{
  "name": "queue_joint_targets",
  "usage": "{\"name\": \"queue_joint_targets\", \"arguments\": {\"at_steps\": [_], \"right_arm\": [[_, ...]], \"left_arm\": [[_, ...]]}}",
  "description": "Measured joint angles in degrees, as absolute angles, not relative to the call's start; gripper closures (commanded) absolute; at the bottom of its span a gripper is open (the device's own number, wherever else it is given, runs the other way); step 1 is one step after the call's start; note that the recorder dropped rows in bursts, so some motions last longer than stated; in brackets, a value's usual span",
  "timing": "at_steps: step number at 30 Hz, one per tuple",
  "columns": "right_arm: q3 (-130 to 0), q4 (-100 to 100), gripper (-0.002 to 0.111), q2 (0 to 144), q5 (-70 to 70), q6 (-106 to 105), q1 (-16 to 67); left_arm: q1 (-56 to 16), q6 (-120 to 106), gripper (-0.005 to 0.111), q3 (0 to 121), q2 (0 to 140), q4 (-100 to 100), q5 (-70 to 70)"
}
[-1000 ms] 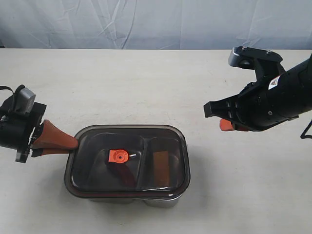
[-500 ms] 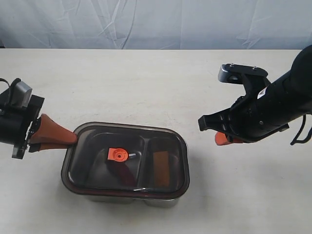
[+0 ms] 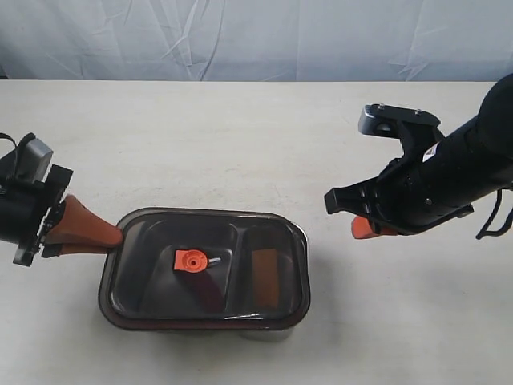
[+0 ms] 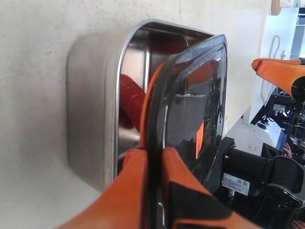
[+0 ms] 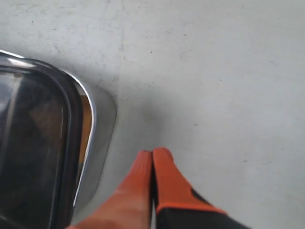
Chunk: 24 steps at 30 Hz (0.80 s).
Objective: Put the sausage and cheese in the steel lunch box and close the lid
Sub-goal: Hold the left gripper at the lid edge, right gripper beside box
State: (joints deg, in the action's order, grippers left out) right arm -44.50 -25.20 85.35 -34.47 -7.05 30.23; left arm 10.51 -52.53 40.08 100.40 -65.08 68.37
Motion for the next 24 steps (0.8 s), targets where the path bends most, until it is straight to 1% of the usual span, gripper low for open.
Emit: {"name": "queue_joint_targets", "arguments": {"at_steps": [6, 16, 24], "right_arm": [[-44.50, -26.19, 0.109, 85.35, -34.47, -7.59, 30.23], [-44.50, -26.30, 0.109, 85.35, -34.47, -8.02, 30.23], [-44.50, -26.30, 0.109, 85.35, -35.22, -8.18, 30.23]], "left_arm": [[10.51, -53.76, 0.107, 40.08, 100.40, -64.12, 66.10], [10.44, -63.50, 0.107, 40.08, 100.40, -66.13, 63.77], [10.44, -68.80, 0.107, 40.08, 100.40, -75.62, 68.78]]}}
